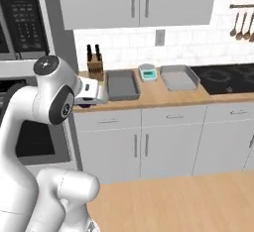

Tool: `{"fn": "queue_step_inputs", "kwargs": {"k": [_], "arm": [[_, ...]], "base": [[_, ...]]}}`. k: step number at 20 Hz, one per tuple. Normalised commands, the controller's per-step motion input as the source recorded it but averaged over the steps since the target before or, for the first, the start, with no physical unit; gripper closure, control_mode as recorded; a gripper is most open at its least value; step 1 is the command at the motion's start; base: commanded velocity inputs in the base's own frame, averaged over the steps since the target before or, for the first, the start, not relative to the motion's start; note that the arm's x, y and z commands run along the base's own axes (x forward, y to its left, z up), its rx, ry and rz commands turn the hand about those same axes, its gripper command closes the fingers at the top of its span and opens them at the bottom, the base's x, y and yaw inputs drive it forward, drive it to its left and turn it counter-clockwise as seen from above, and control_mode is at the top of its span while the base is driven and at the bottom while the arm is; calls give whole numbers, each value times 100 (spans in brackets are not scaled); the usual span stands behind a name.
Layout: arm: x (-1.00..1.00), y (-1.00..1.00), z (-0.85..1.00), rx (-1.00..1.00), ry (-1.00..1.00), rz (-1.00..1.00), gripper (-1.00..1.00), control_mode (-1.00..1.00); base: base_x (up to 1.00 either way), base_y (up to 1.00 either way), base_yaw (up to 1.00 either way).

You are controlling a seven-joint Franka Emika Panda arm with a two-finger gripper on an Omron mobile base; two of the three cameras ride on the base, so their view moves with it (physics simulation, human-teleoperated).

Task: Place one eggplant and one steak in each tupperware on the nearby counter, to pack two identical lunches.

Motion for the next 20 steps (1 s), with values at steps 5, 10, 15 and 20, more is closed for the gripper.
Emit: {"fn": "queue_step_inputs", "kwargs": {"k": [5, 10, 15, 20], "arm": [[0, 0, 0, 0, 0, 0, 100, 100], [0, 0, 0, 0, 0, 0, 100, 100], [0, 0, 0, 0, 0, 0, 100, 100], [33, 0, -47, 0, 16, 13, 100, -100]], "base": [[100, -61, 43], [100, -94, 12], [97, -10, 17], [30, 0, 9]]}}
